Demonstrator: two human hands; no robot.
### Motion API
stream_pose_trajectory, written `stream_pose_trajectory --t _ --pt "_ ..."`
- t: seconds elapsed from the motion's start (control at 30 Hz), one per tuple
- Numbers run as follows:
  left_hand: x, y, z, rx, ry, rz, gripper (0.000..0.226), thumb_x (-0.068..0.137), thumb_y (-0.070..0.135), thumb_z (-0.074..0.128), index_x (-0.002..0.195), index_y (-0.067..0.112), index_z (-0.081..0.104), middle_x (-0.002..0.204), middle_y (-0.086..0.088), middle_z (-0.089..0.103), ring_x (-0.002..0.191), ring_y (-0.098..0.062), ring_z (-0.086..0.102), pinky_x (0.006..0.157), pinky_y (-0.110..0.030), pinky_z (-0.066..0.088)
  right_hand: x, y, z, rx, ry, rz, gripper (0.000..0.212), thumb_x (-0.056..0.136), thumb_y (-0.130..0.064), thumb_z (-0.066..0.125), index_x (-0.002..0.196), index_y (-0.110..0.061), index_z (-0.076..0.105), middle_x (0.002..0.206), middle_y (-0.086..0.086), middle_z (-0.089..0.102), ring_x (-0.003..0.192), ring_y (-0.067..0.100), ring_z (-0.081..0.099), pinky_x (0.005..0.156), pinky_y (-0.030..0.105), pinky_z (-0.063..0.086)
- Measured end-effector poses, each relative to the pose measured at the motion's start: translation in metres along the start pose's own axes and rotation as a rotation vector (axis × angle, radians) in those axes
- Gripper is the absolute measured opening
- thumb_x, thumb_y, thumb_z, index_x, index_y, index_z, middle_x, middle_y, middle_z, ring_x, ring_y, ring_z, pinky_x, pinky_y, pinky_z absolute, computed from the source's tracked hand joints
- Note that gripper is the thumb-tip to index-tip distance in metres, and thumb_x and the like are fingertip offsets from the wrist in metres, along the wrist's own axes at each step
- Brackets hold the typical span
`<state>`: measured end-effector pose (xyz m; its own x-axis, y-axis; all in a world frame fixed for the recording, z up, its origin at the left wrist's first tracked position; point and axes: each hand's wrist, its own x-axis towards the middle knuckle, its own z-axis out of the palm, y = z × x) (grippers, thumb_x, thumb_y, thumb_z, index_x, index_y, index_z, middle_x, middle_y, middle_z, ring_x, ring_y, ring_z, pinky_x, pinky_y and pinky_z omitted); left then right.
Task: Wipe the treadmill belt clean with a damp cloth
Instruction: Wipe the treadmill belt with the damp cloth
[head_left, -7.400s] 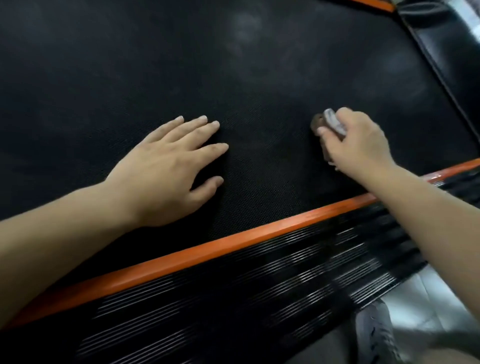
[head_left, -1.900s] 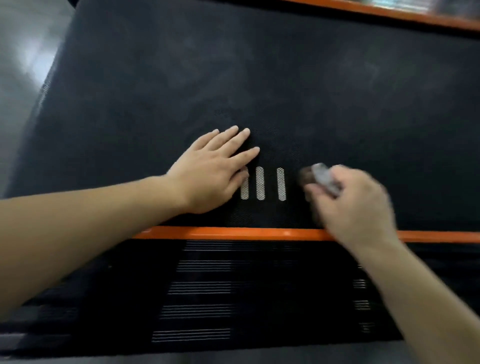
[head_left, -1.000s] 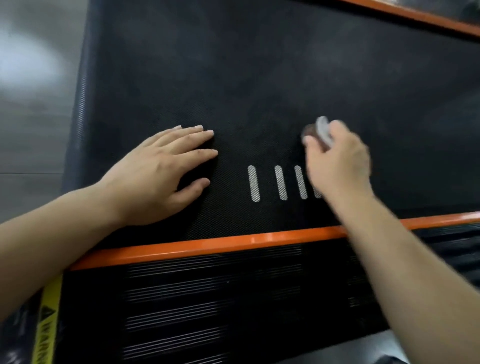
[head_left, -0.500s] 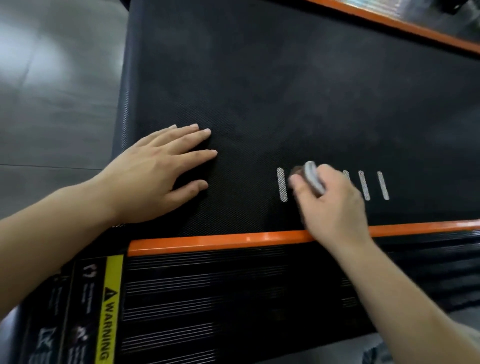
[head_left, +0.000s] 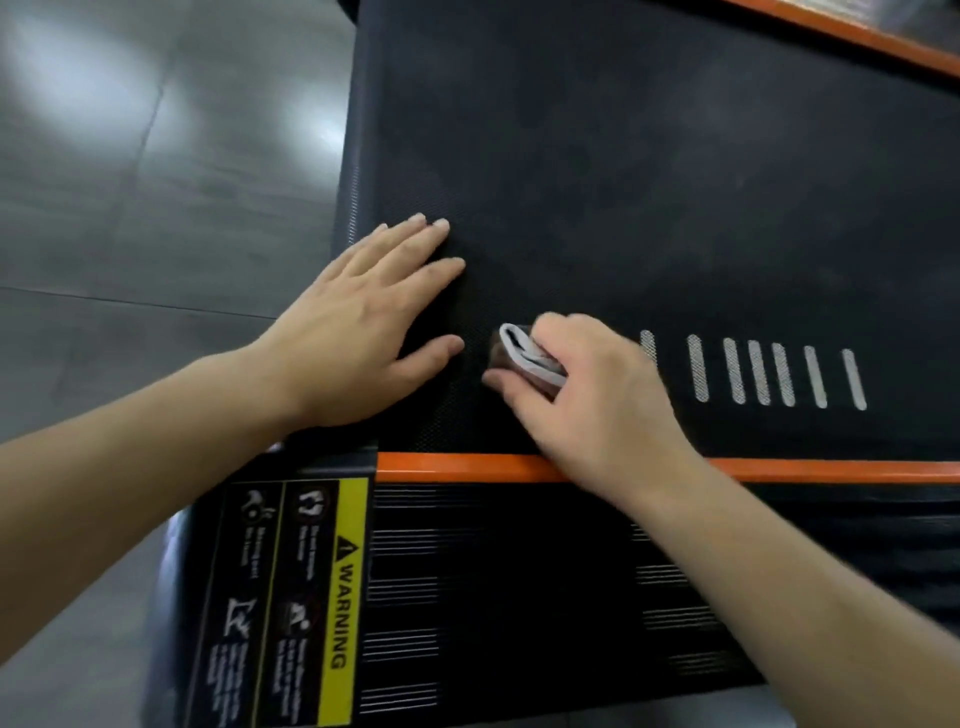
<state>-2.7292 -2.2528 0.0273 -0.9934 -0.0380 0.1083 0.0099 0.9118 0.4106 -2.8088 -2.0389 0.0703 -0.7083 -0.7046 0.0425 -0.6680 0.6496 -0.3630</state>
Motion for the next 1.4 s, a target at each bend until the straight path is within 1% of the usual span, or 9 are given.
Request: stream_pose_trajectory --t 0.07,0.23,0.43,0.67,0.83,1.0,1.13,1.23,1.4 --pt "-0.005 -0.003 0.001 -0.077 0.028 -0.125 0.085 0.089 0.066 0.038 0.155 0.014 0.034 0.169 -0.008 0.013 0.156 -0.019 0.003 0.124 -0.03 0.001 0.021 0.012 -0.002 -0.009 0.059 -0.083 0.04 0.084 -0.052 0.065 0.074 -0.029 0.034 0.075 -0.007 0.044 0.069 0.017 0.044 0.063 0.032 0.035" --pt "-0.004 -0.005 0.003 -0.273 0.058 -0.317 0.082 0.096 0.048 0.058 0.16 0.014 0.019 0.17 -0.007 -0.005 0.155 -0.019 -0.009 0.12 -0.027 -0.003 0.084 0.024 -0.002 -0.049 0.154 0.045 0.037 0.088 -0.047 0.067 0.077 -0.02 0.043 0.08 0.004 0.054 0.073 0.024 0.051 0.064 0.035 0.039" --pt "0.001 -0.011 0.007 -0.573 0.106 -0.48 0.068 0.105 0.033 0.047 0.162 0.021 0.01 0.17 0.0 -0.008 0.154 -0.013 -0.008 0.118 -0.023 -0.001 0.023 0.003 0.001 0.241 -0.201 -0.339 0.024 0.081 -0.036 0.08 0.08 -0.021 0.062 0.082 -0.006 0.052 0.073 0.014 0.051 0.066 0.028 0.043" --pt "0.001 -0.024 0.016 -0.992 0.205 -0.688 0.071 0.1 0.047 0.04 0.161 0.022 0.017 0.164 0.003 0.028 0.149 -0.007 0.026 0.125 -0.036 0.021 0.119 -0.032 0.035 0.149 0.14 -0.182 0.034 0.084 -0.047 0.069 0.077 -0.023 0.046 0.079 -0.003 0.049 0.071 0.013 0.045 0.064 0.031 0.038" --pt "-0.001 -0.035 0.021 -1.1 0.169 -0.829 0.086 0.08 0.075 0.045 0.157 0.04 0.026 0.154 0.01 0.046 0.143 -0.007 0.04 0.123 -0.039 0.025 0.105 -0.036 0.032 0.306 -0.026 -0.351 0.026 0.086 -0.044 0.07 0.078 -0.02 0.063 0.078 -0.004 0.054 0.072 0.014 0.05 0.066 0.037 0.044" --pt "0.004 -0.024 0.011 -1.028 0.118 -0.873 0.064 0.099 0.055 0.04 0.157 0.035 0.026 0.15 0.015 0.047 0.137 -0.001 0.043 0.121 -0.029 0.028 0.063 -0.019 0.014 0.336 -0.393 -0.608 0.025 0.09 -0.047 0.062 0.09 -0.025 0.073 0.085 -0.007 0.06 0.08 0.015 0.053 0.075 0.041 0.047" --pt "0.012 -0.002 -0.008 -0.832 0.124 -0.942 0.044 0.107 0.033 0.045 0.15 0.024 0.041 0.128 0.014 0.056 0.115 0.0 0.054 0.102 -0.011 0.042 0.039 0.01 -0.003 0.192 -0.481 -0.649 0.032 0.091 -0.054 0.056 0.095 -0.027 0.074 0.092 -0.009 0.061 0.082 0.015 0.053 0.072 0.043 0.047" --pt "0.016 0.026 -0.025 -0.621 0.076 -0.947 0.049 0.097 0.036 0.06 0.143 0.024 0.047 0.124 0.009 0.06 0.115 -0.012 0.058 0.106 -0.031 0.045 0.021 0.043 -0.025 0.198 -0.493 -0.586 0.036 0.09 -0.053 0.053 0.102 -0.027 0.074 0.1 -0.007 0.064 0.088 0.017 0.057 0.076 0.045 0.049" --pt "0.004 0.062 -0.037 -0.331 0.003 -0.869 0.049 0.1 0.039 0.057 0.146 0.026 0.047 0.144 -0.001 0.046 0.123 -0.014 0.049 0.097 -0.022 0.037 -0.013 0.101 -0.068 0.213 -0.486 -0.312 0.03 0.091 -0.048 0.059 0.101 -0.023 0.073 0.1 -0.005 0.062 0.091 0.017 0.056 0.082 0.049 0.049"
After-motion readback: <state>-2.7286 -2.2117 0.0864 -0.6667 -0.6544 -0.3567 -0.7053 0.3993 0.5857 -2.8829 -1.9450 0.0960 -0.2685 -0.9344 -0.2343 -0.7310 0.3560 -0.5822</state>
